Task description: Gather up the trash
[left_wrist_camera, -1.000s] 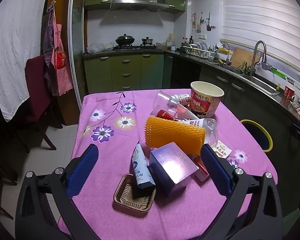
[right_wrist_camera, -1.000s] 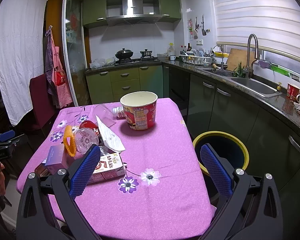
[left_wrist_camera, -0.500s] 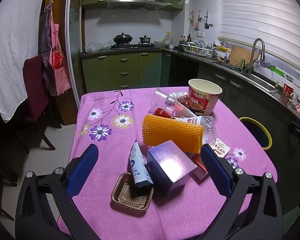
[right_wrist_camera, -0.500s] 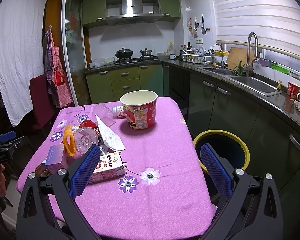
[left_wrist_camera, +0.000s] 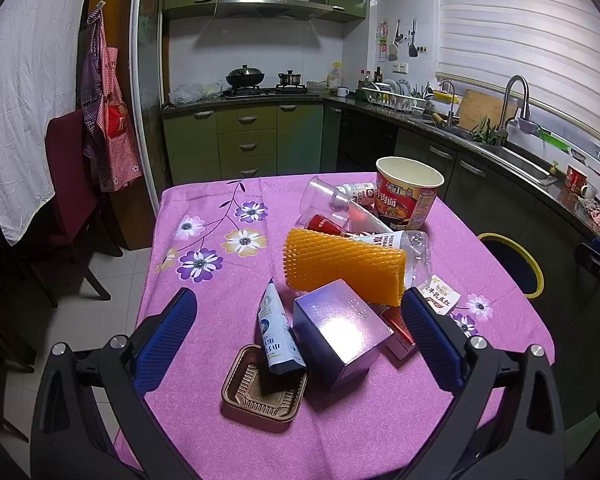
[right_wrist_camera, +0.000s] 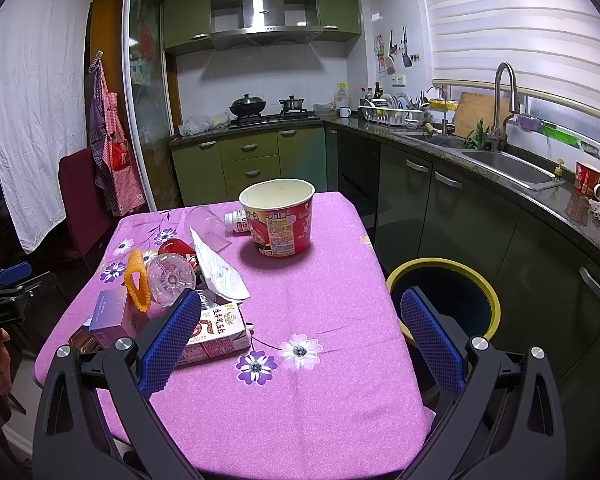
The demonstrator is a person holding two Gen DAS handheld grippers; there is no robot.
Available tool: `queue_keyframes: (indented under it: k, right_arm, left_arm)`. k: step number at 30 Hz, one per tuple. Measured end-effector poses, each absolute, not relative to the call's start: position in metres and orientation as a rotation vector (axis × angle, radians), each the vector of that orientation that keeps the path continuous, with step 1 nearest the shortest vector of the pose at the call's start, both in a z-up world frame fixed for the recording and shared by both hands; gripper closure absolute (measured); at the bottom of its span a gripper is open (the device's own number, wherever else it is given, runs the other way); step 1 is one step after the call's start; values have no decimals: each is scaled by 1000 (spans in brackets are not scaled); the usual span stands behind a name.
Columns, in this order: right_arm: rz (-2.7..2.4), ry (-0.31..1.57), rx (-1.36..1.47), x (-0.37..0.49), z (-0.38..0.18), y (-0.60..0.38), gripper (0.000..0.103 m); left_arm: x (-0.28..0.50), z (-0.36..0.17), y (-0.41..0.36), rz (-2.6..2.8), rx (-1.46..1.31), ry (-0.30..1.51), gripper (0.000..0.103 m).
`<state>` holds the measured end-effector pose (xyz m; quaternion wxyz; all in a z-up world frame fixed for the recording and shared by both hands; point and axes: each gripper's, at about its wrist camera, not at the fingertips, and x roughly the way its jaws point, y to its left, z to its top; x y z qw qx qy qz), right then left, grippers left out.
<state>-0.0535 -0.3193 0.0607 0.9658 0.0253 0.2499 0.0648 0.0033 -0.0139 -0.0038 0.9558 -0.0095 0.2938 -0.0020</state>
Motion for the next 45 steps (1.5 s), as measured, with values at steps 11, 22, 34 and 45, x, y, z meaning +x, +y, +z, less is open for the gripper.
queue_keyframes:
  k: [11, 22, 34, 45]
  right_arm:
    - [130, 512, 55, -53, 62, -320, 4]
    - [129, 517, 57, -52, 60, -320, 4]
    - [128, 521, 59, -51, 60, -321, 4]
    - [125, 540, 54, -40, 55, -324, 4]
  left_arm:
    - [4, -5, -15, -4, -15, 599, 6]
    - [4, -9, -19, -6, -5, 606, 6]
    - [5, -10, -19, -8, -3, 610, 6]
    - [14, -15, -16, -7, -8, 634, 6]
